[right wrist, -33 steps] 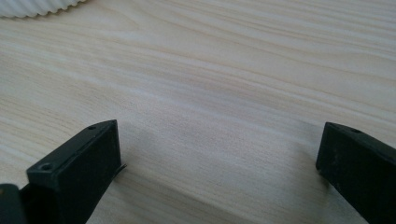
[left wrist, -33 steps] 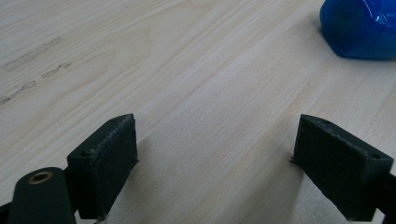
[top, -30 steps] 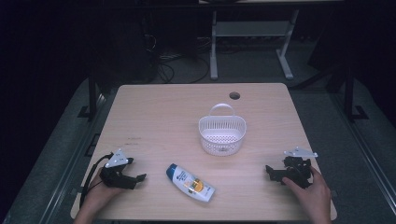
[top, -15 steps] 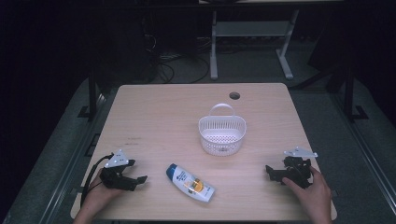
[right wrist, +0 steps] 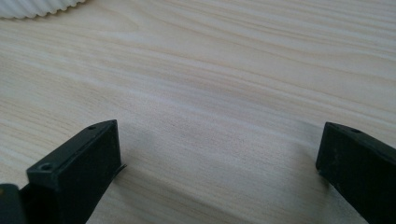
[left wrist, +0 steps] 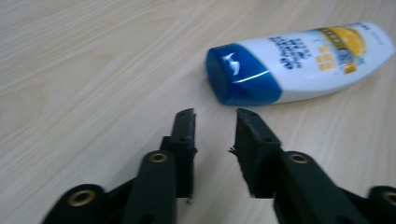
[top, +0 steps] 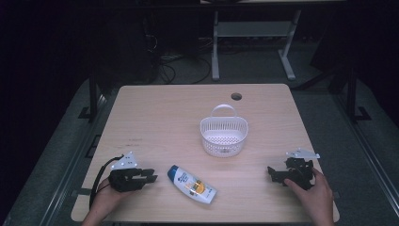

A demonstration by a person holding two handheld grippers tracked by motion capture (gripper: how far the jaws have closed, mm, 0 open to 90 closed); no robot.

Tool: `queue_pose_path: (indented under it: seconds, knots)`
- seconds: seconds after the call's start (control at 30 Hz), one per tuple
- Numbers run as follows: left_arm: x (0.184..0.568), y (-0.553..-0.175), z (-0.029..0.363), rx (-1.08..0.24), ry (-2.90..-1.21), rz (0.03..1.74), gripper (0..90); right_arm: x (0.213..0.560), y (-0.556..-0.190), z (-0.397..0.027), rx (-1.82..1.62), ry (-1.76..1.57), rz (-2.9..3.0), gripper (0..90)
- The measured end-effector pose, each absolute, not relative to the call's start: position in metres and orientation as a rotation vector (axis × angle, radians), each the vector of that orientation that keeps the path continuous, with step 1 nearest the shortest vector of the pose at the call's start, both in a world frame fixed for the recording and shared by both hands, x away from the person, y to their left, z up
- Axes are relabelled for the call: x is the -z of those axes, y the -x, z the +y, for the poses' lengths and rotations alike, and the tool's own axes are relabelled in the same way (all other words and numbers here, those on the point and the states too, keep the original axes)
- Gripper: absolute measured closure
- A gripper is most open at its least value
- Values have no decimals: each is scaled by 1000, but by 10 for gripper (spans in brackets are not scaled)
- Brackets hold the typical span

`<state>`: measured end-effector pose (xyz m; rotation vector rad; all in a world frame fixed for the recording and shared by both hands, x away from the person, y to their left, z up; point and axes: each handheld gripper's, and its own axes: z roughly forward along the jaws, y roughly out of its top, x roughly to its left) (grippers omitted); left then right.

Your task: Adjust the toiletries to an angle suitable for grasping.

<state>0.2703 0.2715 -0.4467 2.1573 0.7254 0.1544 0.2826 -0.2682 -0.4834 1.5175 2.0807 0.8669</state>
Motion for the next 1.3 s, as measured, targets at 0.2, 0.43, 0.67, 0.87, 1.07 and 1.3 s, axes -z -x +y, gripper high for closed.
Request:
queue_pose_path:
  seconds: [0.2, 0.43, 0.67, 0.87, 1.07, 1.3]
  knots:
    - [445, -267, 253, -83, -2183, 661, 900, 483, -283, -268, -866, -1518, 2081, 0]
    - [447, -266, 239, -67, -2201, 624, 900, 483, -283, -268, -867, -1518, 2081, 0]
    - [449, -273, 227, -66, -2231, 602, 900, 483, -283, -268, -866, -1518, 2079, 0]
    - [450, -276, 224, -81, -2243, 599, 900, 483, -283, -268, -866, -1519, 2079, 0]
    - [450, -281, 221, -100, -2240, 612, 900, 483, -283, -268, -864, -1519, 2080, 0]
    - [449, -288, 215, -112, -2242, 614, 900, 483, -283, -268, -864, -1519, 2080, 0]
